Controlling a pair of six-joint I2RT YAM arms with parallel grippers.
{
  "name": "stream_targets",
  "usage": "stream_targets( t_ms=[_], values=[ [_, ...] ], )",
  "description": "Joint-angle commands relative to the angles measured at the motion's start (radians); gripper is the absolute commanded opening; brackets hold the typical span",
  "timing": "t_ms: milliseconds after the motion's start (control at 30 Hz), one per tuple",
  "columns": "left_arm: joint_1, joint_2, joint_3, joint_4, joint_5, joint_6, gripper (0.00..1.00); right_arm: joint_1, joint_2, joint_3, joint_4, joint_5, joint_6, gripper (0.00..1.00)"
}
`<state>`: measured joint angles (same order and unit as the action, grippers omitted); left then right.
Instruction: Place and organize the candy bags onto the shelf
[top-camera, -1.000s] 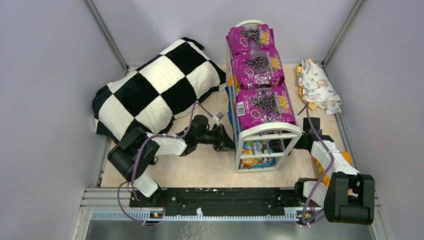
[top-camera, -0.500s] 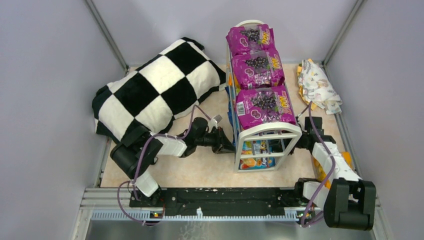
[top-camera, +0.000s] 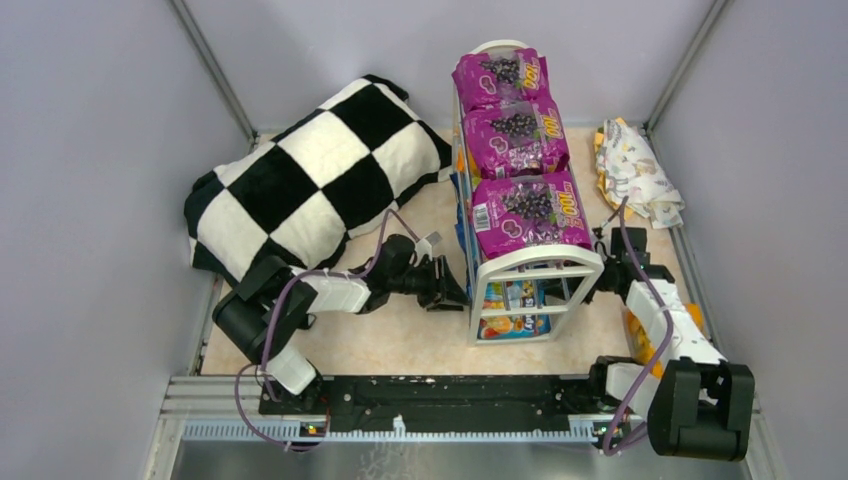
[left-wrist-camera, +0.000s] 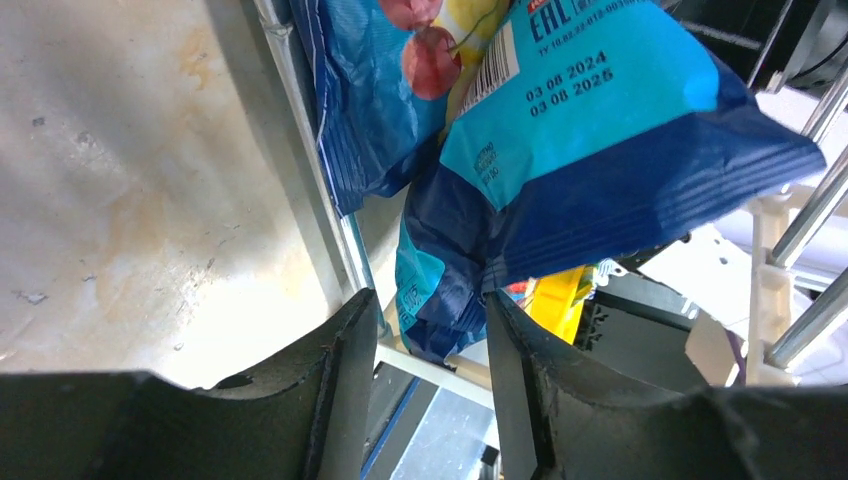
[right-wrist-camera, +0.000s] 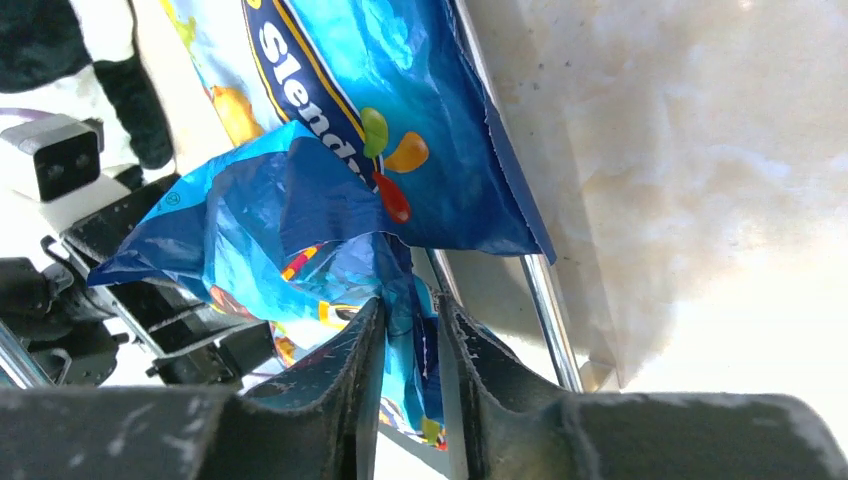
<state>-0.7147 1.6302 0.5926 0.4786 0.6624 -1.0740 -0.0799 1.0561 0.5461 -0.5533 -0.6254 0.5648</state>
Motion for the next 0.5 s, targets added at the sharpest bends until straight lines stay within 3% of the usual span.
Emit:
stream_targets(
  t_ms=[0, 100, 200, 467],
  values=[
    [0.003, -0.071, 0.025, -0.100, -0.033, 0.091, 0.52, -0.001, -0.026, 0.080, -0.033, 0.120, -0.031, 0.24],
    [0.004, -0.120, 0.032, -0.159, -0.080, 0.141, 0.55, -0.001, -0.045, 0.122, -0.056, 0.113, -0.028, 0.24],
    [0.015, -0.187, 0.042, -0.247, -0.156, 0.219, 0.62, -0.001, -0.087, 0.214, -0.140, 0.248, -0.075, 0.27],
    [0.074, -0.386, 0.110, -0.550, -0.341, 0.404, 0.71, -0.001, -0.147, 0.400, -0.296, 0.622, -0.111, 0.88]
  ],
)
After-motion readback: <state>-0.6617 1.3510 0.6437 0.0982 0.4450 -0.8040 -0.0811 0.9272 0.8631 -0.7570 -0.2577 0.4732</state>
